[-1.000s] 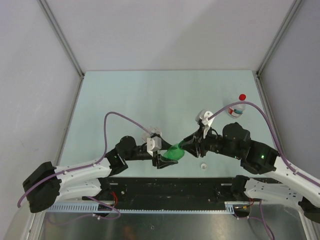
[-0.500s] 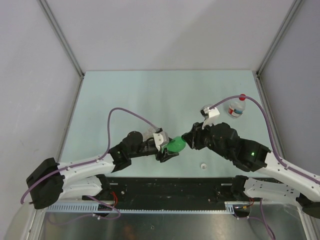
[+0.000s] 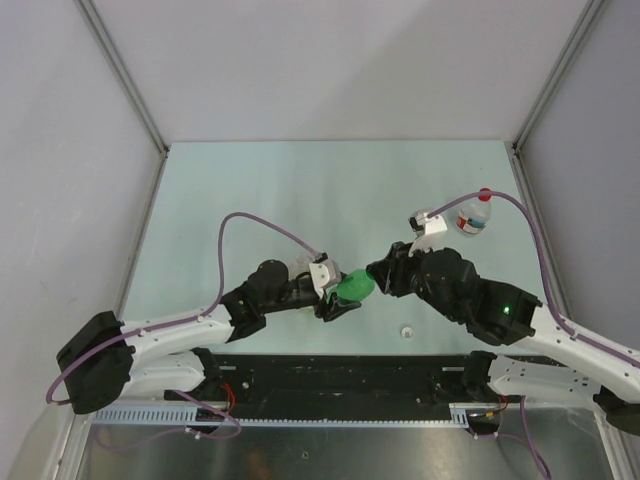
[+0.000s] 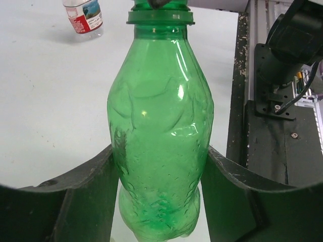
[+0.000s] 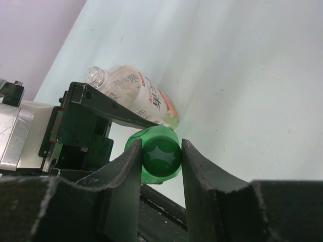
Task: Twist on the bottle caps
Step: Screw the bottle cap onto the plastic bottle.
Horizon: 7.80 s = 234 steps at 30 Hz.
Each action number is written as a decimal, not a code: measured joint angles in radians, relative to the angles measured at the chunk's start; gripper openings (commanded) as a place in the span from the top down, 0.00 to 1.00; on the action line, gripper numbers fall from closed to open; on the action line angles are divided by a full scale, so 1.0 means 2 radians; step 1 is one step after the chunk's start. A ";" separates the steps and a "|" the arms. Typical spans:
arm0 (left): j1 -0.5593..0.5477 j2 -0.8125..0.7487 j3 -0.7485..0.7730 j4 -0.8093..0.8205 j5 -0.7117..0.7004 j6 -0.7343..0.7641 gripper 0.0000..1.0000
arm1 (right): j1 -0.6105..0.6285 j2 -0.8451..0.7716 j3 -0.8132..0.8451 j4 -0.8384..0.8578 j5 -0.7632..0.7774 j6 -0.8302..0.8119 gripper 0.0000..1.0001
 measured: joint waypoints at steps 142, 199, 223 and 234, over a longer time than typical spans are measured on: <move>-0.034 0.064 0.047 -0.017 -0.098 0.110 1.00 | 0.025 -0.026 -0.013 -0.038 0.042 0.035 0.54; -0.022 -0.001 0.029 -0.081 0.170 0.139 1.00 | 0.034 -0.102 -0.038 -0.009 -0.371 -0.515 0.33; -0.021 -0.001 0.030 -0.081 0.178 0.139 1.00 | 0.034 -0.126 -0.038 -0.030 -0.347 -0.503 0.66; -0.020 -0.002 0.034 -0.089 0.130 0.133 1.00 | 0.033 -0.115 -0.038 -0.020 -0.296 -0.446 0.74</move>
